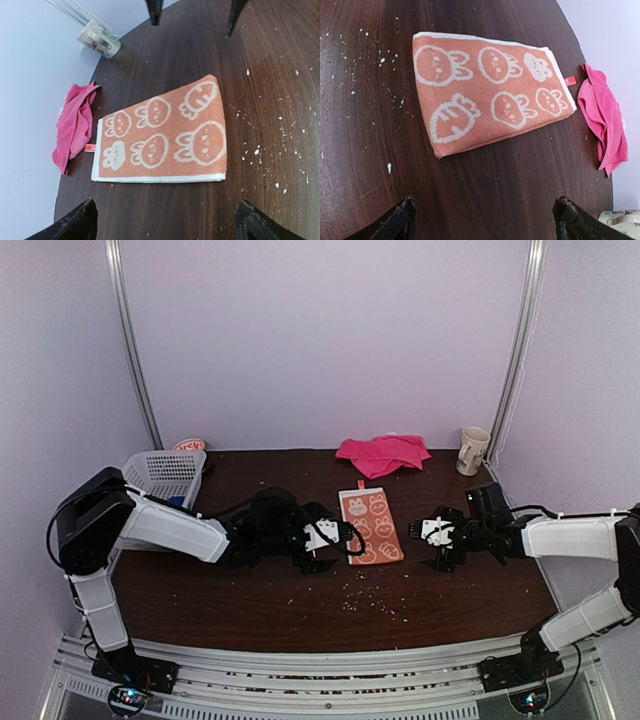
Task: Roll the towels
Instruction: Roll the towel at the center of the board.
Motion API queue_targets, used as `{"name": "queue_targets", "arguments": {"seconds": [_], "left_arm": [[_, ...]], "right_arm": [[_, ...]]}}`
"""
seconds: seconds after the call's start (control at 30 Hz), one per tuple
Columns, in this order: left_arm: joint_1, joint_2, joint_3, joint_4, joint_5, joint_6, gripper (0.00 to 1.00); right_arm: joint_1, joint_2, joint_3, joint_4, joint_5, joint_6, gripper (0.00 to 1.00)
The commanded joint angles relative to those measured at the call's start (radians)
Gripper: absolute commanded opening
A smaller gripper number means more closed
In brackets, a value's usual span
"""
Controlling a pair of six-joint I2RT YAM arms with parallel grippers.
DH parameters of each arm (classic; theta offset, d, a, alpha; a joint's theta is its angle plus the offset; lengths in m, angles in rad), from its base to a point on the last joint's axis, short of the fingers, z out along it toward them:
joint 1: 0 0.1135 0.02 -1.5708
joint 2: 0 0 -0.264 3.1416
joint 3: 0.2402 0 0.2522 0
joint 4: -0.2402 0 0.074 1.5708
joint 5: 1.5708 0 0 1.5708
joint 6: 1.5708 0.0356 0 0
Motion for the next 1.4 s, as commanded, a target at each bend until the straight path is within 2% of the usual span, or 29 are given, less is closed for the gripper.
{"name": "queue_targets", "arguments": {"seconds": [0.0,0.13,0.37,0.57,0.67,0.97,1.2,1.33,1.37], "left_arm": [[-0.026,0.098,0.056,0.032,0.003,0.105,0.98],[-0.046,0.178,0.112,0.028,0.002,0.150,0.93],[-0.049,0.239,0.173,-0.039,0.065,0.197,0.77],[-0.054,0.303,0.261,-0.129,0.071,0.207,0.55],[-0.060,0.316,0.274,-0.148,0.058,0.201,0.50],[-0.072,0.332,0.268,-0.203,-0.011,0.178,0.47],[-0.077,0.360,0.296,-0.250,-0.040,0.163,0.20],[-0.076,0.362,0.308,-0.256,-0.050,0.164,0.00],[-0.077,0.362,0.308,-0.254,-0.056,0.159,0.00]], "right_arm": [[0.003,0.048,0.033,0.083,-0.080,-0.033,0.95],[0.021,0.073,-0.009,0.140,-0.050,-0.099,0.94],[0.057,0.101,-0.047,0.137,-0.069,-0.227,0.92],[0.108,0.131,-0.048,0.156,-0.023,-0.225,0.88],[0.115,0.118,-0.055,0.169,-0.018,-0.207,0.87],[0.112,0.107,-0.089,0.197,-0.007,-0.223,0.87],[0.112,0.101,-0.098,0.237,-0.014,-0.204,0.88],[0.112,0.113,-0.102,0.259,-0.014,-0.199,0.88],[0.113,0.119,-0.102,0.261,-0.016,-0.204,0.88]]}}
